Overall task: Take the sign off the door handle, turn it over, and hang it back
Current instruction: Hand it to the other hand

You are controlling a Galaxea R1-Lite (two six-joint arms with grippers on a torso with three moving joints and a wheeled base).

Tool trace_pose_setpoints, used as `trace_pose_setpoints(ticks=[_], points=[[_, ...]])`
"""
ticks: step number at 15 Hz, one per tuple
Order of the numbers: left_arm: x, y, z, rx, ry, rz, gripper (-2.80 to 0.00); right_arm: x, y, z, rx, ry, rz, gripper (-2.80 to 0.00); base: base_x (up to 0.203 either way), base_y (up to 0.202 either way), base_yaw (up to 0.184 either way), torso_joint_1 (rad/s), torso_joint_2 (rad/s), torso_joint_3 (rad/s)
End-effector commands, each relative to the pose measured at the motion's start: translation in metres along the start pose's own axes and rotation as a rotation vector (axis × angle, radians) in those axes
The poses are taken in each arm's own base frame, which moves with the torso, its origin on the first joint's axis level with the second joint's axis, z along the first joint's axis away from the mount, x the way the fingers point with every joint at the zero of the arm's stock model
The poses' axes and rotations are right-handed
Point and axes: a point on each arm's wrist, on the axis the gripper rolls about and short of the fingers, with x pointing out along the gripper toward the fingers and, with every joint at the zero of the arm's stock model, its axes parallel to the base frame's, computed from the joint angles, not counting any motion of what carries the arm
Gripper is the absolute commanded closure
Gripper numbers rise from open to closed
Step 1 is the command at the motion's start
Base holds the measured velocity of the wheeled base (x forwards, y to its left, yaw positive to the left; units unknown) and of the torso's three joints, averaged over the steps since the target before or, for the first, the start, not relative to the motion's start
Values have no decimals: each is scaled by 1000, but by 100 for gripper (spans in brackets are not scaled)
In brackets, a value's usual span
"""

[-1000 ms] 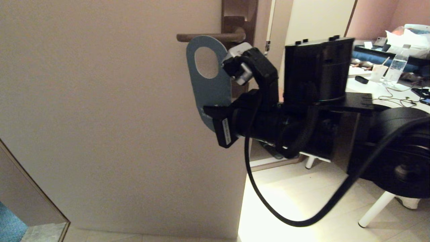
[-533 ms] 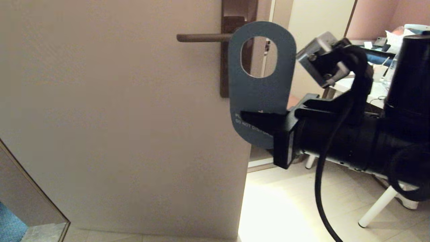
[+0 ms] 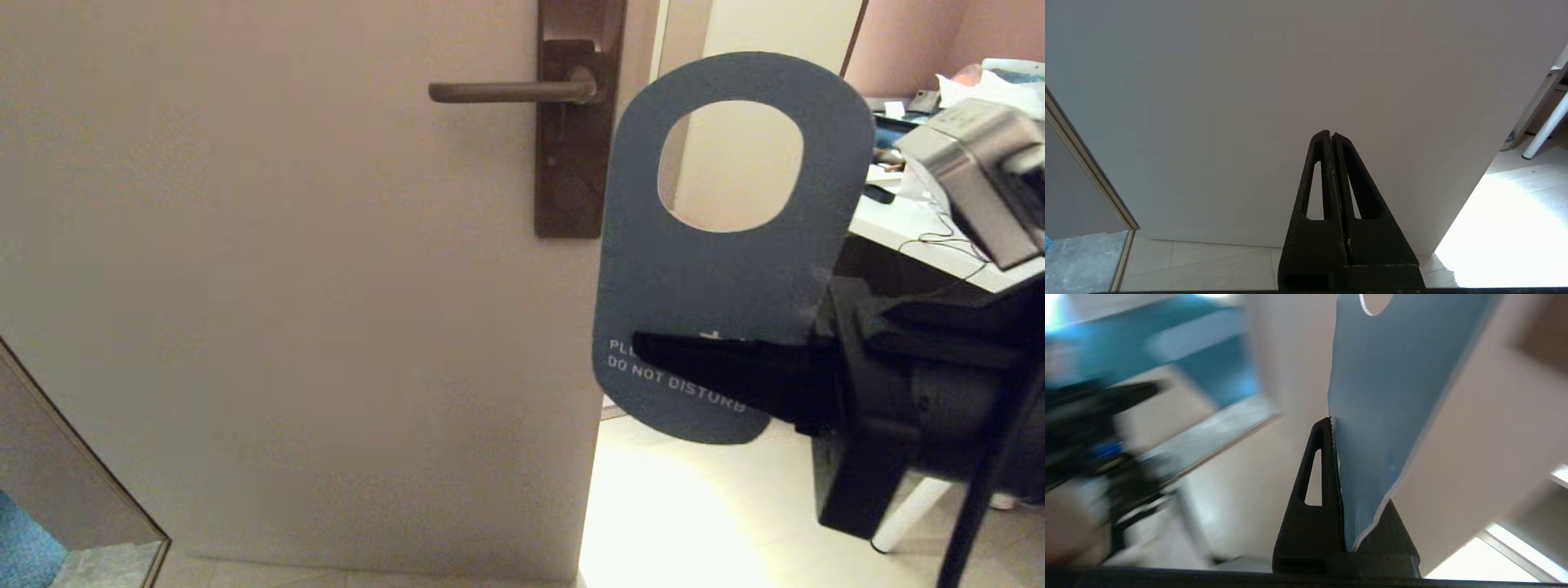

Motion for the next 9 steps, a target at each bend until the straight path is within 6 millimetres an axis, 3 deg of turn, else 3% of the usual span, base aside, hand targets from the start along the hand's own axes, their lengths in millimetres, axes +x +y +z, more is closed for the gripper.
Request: trace_pose_setpoints(ticks=[1, 4, 9], points=[[0, 0, 0, 0, 1, 1, 0, -10, 4, 1, -6, -18, 66, 0, 0, 0, 0, 0, 0, 0], [0, 0, 0, 0, 1, 1, 0, -10, 4, 0, -8, -11, 90, 0, 0, 0, 0, 0, 0, 0], [0, 0, 0, 0, 1, 1, 0, -23, 6, -24, -13, 46, 88, 0, 0, 0, 0, 0, 0, 0]])
